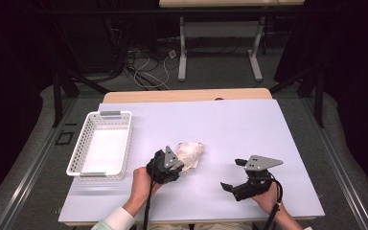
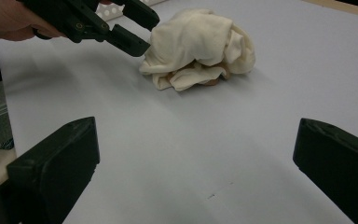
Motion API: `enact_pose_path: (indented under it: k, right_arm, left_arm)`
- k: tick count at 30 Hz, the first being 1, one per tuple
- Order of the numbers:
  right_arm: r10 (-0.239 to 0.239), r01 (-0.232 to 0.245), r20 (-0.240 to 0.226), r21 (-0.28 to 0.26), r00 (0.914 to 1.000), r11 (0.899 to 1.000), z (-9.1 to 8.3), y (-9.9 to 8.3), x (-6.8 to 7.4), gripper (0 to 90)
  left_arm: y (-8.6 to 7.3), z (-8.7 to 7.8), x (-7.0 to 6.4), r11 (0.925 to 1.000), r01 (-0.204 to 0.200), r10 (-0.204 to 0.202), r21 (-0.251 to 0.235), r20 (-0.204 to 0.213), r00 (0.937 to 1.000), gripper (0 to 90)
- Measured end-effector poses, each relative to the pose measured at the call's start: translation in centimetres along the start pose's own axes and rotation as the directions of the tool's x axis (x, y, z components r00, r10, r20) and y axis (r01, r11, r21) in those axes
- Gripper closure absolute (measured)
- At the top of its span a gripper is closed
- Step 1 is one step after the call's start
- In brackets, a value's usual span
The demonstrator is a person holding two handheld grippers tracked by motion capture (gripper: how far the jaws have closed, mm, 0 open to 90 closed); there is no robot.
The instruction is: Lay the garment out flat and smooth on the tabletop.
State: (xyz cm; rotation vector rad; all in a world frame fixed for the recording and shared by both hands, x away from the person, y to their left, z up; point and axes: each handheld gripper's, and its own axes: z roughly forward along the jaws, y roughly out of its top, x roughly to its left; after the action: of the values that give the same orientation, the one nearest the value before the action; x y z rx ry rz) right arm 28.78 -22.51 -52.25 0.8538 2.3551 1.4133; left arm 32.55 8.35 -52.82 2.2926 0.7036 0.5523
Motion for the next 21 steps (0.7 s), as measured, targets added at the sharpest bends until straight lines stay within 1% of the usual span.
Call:
enact_pose_path:
  k: [1, 3, 4, 6, 7, 8, 9, 10, 11, 12, 13, 15, 17, 19, 21]
  right_arm:
    - [0.009, -0.009, -0.005, -0.004, 0.9999, 1.000, 0.2, 0.0, 0.0, 0.0]
    - [0.008, -0.008, -0.006, 0.006, 0.9999, 1.000, 0.4, 0.2, -0.1, 0.0]
    - [0.009, -0.009, -0.007, 0.003, 0.9999, 1.000, 0.5, 0.2, -0.1, 0.1]
    - [0.009, -0.008, -0.010, 0.014, 0.9999, 1.000, 0.9, 0.4, 0.0, 0.4]
    - [-0.001, 0.001, -0.013, 0.013, 0.9999, 1.000, 1.1, 0.4, -0.1, 0.5]
    - [0.002, -0.002, -0.015, 0.019, 0.9999, 1.000, 1.2, 0.5, -0.1, 0.7]
    - [0.008, -0.007, -0.015, 0.022, 0.9999, 1.000, 1.4, 0.5, 0.0, 0.8]
    - [-0.001, 0.002, -0.018, 0.025, 0.9998, 1.000, 1.6, 0.6, 0.0, 1.0]
    - [-0.001, 0.001, -0.019, 0.030, 0.9998, 1.000, 1.7, 0.7, 0.0, 1.1]
    - [-0.003, 0.004, -0.019, 0.033, 0.9998, 0.999, 1.9, 0.7, 0.0, 1.3]
    - [-0.005, 0.006, -0.020, 0.035, 0.9998, 0.999, 2.0, 0.8, 0.0, 1.5]
    - [0.000, 0.001, -0.024, 0.042, 0.9997, 0.999, 2.4, 0.9, 0.1, 2.0]
    - [-0.006, 0.008, -0.030, 0.048, 0.9995, 0.999, 2.7, 1.0, 0.0, 2.9]
    - [-0.009, 0.011, -0.034, 0.057, 0.9994, 0.998, 3.1, 1.1, 0.0, 4.4]
    - [-0.008, 0.010, -0.034, 0.068, 0.9994, 0.998, 3.5, 1.2, 0.1, 6.8]
  left_arm:
    - [0.0, 0.1, -0.1, 1.0000, -0.003, 0.003, -0.005, -0.011, 0.9999, 53.0]
    - [0.1, 0.1, -0.1, 0.9999, 0.001, -0.001, -0.011, -0.013, 0.9999, 51.2]
    - [0.1, 0.1, -0.1, 0.9999, -0.004, 0.004, -0.009, -0.015, 0.9999, 50.2]
    - [0.2, 0.1, -0.2, 1.0000, 0.004, -0.004, -0.004, -0.003, 1.0000, 46.8]
    - [0.3, 0.2, -0.2, 0.9999, 0.005, -0.005, -0.010, -0.006, 1.0000, 46.7]
    - [0.3, 0.2, -0.3, 0.9999, 0.004, -0.004, -0.009, -0.007, 1.0000, 45.4]
    - [0.4, 0.2, -0.3, 0.9999, 0.008, -0.008, -0.011, -0.003, 1.0000, 45.1]
    - [0.5, 0.2, -0.4, 0.9999, 0.003, -0.003, -0.010, -0.003, 1.0000, 45.2]
    - [0.6, 0.3, -0.5, 0.9998, 0.005, -0.005, -0.019, -0.005, 1.0000, 45.6]
    - [0.6, 0.4, -0.6, 0.9998, 0.005, -0.005, -0.018, -0.001, 1.0000, 45.6]
    - [0.7, 0.4, -0.7, 0.9998, -0.002, 0.002, -0.020, -0.007, 1.0000, 47.4]
    - [0.8, 0.6, -0.8, 0.9999, -0.003, 0.003, -0.017, -0.010, 0.9999, 49.5]
    - [0.8, 0.7, -0.8, 0.9999, 0.000, 0.000, -0.017, -0.020, 0.9998, 53.3]
    - [0.7, 0.8, -0.7, 0.9997, 0.005, -0.005, -0.023, -0.019, 0.9998, 57.4]
    - [0.7, 0.9, -0.6, 0.9999, 0.003, -0.003, -0.015, -0.008, 1.0000, 61.7]
